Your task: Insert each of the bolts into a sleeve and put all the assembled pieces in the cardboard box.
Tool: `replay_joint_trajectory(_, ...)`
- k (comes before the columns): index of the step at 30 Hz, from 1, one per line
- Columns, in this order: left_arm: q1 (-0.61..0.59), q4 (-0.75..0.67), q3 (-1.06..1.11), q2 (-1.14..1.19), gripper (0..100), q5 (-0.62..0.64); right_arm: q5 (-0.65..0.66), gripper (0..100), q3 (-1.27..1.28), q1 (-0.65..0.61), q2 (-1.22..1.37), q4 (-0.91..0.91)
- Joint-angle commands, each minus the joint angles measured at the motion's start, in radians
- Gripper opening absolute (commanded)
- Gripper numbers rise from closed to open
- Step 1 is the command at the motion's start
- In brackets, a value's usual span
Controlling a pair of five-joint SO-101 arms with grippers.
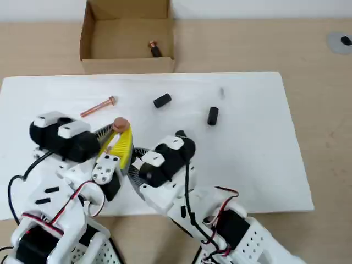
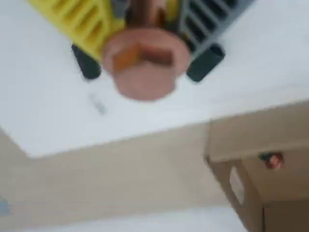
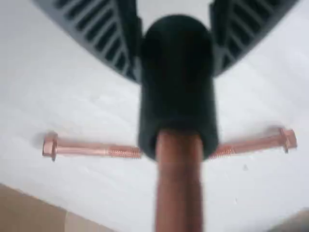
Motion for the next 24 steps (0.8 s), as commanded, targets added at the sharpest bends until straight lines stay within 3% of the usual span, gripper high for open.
replay_joint_trajectory(1, -0.014, 0.025, -0.017, -0.007, 7, -0.006, 0.008, 0.9, -0.013, -0.012, -0.024, -0.012)
replay_joint_trajectory(4, -0.015, 0.107, -0.068, 0.001, 14, 0.054, 0.008, 0.9, -0.013, -0.012, -0.024, -0.012)
replay_joint_trajectory(12, -0.015, 0.261, -0.157, 0.002, 18, 0.091, 0.008, 0.9, -0.019, -0.012, -0.022, -0.012)
replay_joint_trajectory(21, -0.023, 0.405, -0.47, 0.064, 17, 0.106, 0.011, 0.9, -0.11, 0.031, -0.01, 0.084)
replay_joint_trajectory(24, -0.075, 0.476, -0.617, 0.168, 11, 0.135, 0.081, 0.9, -0.183, 0.091, 0.051, 0.08)
